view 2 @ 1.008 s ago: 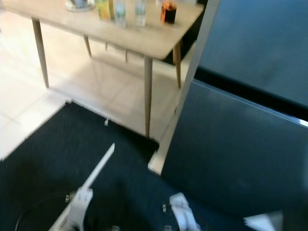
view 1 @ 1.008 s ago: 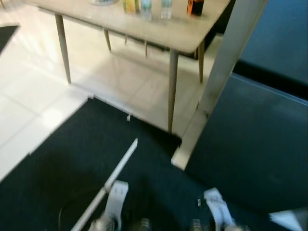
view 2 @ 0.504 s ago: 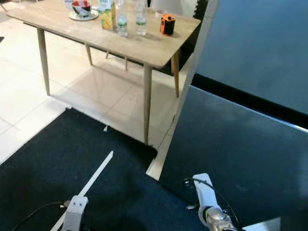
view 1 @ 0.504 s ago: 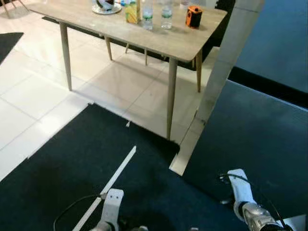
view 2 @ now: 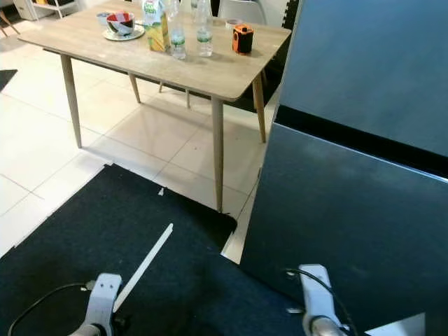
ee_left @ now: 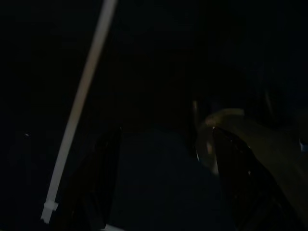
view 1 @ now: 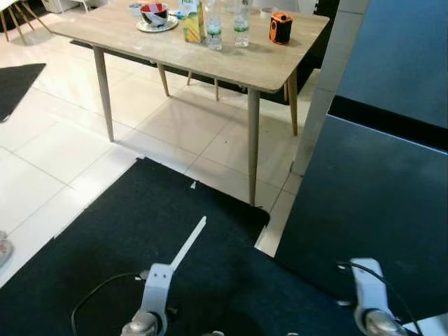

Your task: Restocking fridge

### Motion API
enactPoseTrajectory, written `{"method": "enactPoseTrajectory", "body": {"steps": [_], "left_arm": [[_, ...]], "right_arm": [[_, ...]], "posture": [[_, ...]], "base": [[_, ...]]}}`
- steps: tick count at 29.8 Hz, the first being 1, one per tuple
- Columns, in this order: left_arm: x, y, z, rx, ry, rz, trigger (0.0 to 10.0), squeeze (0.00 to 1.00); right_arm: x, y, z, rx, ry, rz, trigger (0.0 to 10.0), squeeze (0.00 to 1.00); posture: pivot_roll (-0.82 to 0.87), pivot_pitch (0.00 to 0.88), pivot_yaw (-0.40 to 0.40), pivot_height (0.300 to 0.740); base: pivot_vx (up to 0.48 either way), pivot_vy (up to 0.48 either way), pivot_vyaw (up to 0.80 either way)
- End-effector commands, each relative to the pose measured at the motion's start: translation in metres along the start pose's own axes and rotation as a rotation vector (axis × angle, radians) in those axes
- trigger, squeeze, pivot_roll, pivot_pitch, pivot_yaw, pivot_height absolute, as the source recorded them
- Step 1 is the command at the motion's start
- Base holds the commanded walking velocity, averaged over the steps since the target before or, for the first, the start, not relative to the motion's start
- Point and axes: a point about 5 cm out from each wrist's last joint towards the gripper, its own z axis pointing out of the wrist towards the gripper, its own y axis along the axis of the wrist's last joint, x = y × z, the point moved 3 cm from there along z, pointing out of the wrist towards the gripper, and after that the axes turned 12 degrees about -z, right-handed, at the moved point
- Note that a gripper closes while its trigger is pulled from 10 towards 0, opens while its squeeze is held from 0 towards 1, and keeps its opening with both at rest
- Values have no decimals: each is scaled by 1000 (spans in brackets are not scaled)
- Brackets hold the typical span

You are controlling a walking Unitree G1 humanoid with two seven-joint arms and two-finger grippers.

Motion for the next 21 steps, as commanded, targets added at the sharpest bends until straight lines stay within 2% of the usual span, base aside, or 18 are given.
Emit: {"method": "enactPoseTrajectory", "body": {"steps": [1,4,7,12,15,17,21], "left_arm": [[-3,-10,-1,20,-2,-3,10000,0],[3,-35,-7,61,35,-68,10000,0],[3,-46,-10,81,53,-61,10000,0],[0,-43,-8,67,48,-76,10000,0],[-4,-35,-6,60,22,-35,10000,0],[-7,-26,-3,49,-4,33,10000,0],[-8,-15,-2,32,-33,71,10000,0]], "right_arm": [[7,-7,-1,21,43,11,10000,0],[11,-20,-4,58,92,20,10000,0],[14,-25,-6,61,102,-19,10000,0],[18,-39,-10,101,102,-57,10000,0],[24,-47,-13,130,116,-63,10000,0],[27,-47,-13,131,118,-63,10000,0],[31,-46,-13,127,128,-70,10000,0]], "posture": [[-9,98,-49,740],[-29,90,-36,740],[-17,92,-40,740],[-2,81,-32,740],[10,69,-26,740],[22,70,-20,740],[21,77,-4,740]], "base": [[0,0,0],[0,0,0],[0,0,777],[0,0,769],[0,0,769],[0,0,769],[0,0,769]]}}
